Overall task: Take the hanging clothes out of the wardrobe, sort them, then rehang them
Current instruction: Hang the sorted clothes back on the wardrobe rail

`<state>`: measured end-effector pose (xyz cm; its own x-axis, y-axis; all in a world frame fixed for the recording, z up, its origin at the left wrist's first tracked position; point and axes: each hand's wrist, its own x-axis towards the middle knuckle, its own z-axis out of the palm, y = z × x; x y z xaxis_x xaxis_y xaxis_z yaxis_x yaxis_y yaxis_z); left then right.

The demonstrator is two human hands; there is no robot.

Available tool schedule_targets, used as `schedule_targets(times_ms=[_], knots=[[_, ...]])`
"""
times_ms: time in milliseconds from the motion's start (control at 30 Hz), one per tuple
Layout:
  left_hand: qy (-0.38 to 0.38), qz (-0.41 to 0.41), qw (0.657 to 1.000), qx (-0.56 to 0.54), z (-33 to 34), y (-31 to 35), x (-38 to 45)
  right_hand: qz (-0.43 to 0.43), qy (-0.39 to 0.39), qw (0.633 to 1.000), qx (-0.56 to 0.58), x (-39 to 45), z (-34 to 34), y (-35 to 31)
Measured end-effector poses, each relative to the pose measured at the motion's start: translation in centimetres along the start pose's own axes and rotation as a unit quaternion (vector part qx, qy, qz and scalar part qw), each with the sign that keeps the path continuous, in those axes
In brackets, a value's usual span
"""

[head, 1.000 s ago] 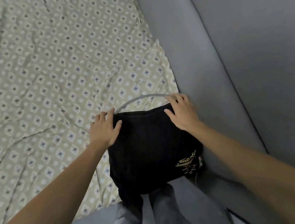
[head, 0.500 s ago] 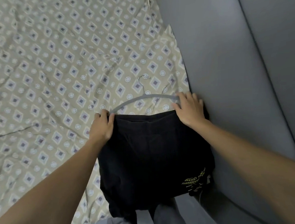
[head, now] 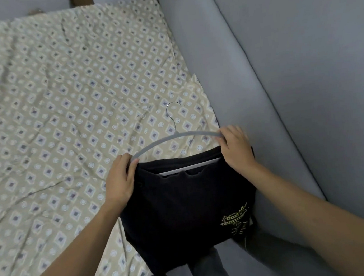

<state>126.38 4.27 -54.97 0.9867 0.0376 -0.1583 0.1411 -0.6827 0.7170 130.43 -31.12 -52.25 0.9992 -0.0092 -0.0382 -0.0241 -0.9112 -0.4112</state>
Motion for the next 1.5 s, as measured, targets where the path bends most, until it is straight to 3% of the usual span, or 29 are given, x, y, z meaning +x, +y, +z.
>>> schedule_targets(times_ms=[267, 467, 700, 933, 1100, 1233, 1500], knots=[[0.015, 0.18, 0.983, -0.023, -10.6, 7.8, -5.7, 0.054, 0.111, 0.991, 0.05, -12.2, -11.5, -6.8], [0.019, 0.324, 0.945, -0.042, -17.4, 15.6, -7.1, 0.086, 0.238, 0.967, 0.035, -19.8, -20.1, -11.6], [0.019, 0.444, 0.894, -0.058, -21.6, 23.2, -9.5, 0.148, 0.332, 0.931, 0.032, -29.6, -27.4, -15.4], [0.016, 0.502, 0.861, -0.082, -22.8, 26.8, -15.2, 0.251, 0.368, 0.895, 0.036, -39.1, -30.3, -17.3], [-0.004, 0.535, 0.84, -0.087, -24.0, 26.3, -21.4, 0.236, 0.382, 0.893, 0.031, -47.0, -30.3, -19.6], [-0.04, 0.547, 0.833, -0.08, -25.7, 25.2, -27.2, 0.25, 0.38, 0.89, 0.036, -54.7, -29.3, -22.8], [-0.129, 0.601, 0.782, -0.102, -26.2, 25.7, -38.4, 0.325, 0.441, 0.837, -0.016, -70.8, -28.3, -29.1]])
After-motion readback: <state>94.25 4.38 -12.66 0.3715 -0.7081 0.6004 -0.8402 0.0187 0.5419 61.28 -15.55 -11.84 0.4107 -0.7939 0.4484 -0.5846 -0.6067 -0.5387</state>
